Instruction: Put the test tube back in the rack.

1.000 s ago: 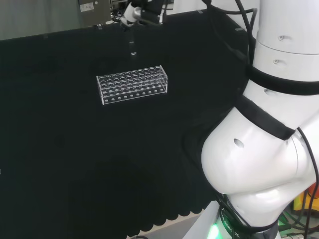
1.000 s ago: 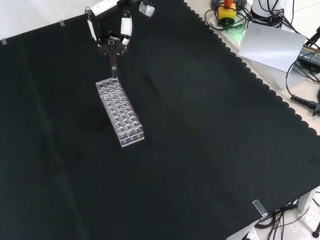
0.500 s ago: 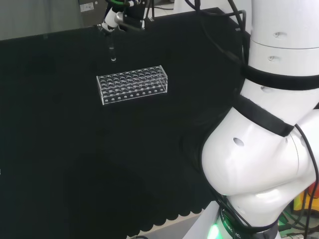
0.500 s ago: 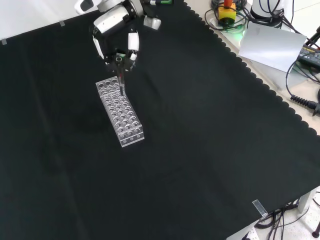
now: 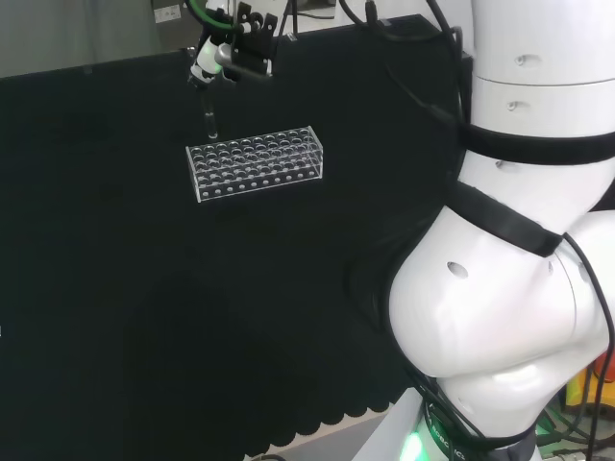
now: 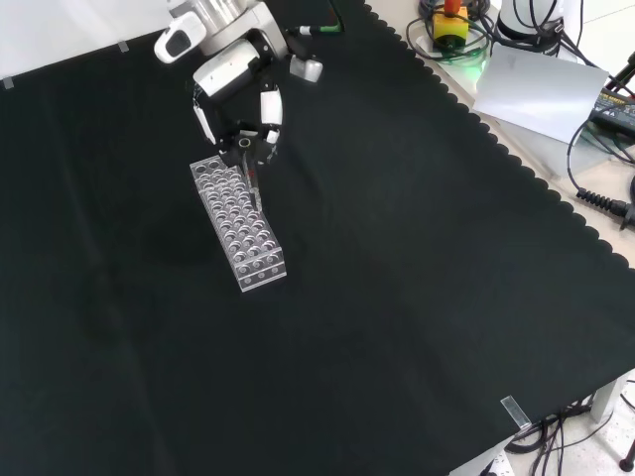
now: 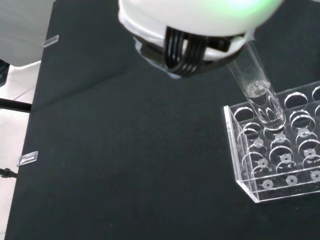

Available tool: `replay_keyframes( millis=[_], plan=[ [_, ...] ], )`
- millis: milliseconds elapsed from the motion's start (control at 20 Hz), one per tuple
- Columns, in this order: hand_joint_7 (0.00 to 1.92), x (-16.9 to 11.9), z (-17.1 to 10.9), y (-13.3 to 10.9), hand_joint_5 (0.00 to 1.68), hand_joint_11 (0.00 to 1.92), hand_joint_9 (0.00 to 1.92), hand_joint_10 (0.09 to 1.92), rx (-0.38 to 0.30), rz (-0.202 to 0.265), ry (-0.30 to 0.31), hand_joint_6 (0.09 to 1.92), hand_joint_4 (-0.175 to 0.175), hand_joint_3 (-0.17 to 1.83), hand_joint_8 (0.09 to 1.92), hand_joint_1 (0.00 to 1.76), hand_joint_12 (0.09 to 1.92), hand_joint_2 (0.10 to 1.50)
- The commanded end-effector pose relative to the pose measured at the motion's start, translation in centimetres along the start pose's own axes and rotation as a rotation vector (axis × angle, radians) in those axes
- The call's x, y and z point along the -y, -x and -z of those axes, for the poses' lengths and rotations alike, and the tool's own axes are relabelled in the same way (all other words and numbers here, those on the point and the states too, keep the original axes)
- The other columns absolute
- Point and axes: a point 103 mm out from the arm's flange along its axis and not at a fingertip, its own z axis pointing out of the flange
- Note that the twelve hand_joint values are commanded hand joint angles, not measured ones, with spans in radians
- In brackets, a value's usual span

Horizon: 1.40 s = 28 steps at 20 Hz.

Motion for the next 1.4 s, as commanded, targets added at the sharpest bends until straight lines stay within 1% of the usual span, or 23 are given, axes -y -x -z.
replay_keyframes(
  millis=[50,250,550,800,850,1400],
  plan=[
    [1.38,-1.2,-1.4,0.2,1.37,1.26,1.61,0.75,-0.011,0.0,-0.017,0.09,-0.175,0.44,0.68,1.33,0.88,0.76],
    [1.38,-1.9,-2.3,0.2,1.37,1.26,1.61,0.75,-0.01,0.007,-0.03,0.09,-0.175,0.44,0.68,1.33,0.88,0.76],
    [1.38,-2.6,-3.2,0.3,1.37,1.26,1.61,0.75,-0.008,0.002,-0.045,0.09,-0.175,0.44,0.68,1.33,0.88,0.76],
    [1.38,-2.2,-3.5,1.3,1.37,1.26,1.61,0.75,-0.027,-0.018,-0.046,0.09,-0.175,0.43,0.68,1.33,0.88,0.76],
    [1.38,-2.2,-3.6,1.4,1.37,1.26,1.61,0.75,-0.022,-0.024,-0.049,0.09,-0.175,0.43,0.68,1.33,0.88,0.76],
    [1.38,-2.0,-3.9,2.1,1.38,1.26,1.61,0.75,-0.04,-0.031,-0.05,0.09,-0.175,0.43,0.68,1.33,0.88,0.76]
  ],
)
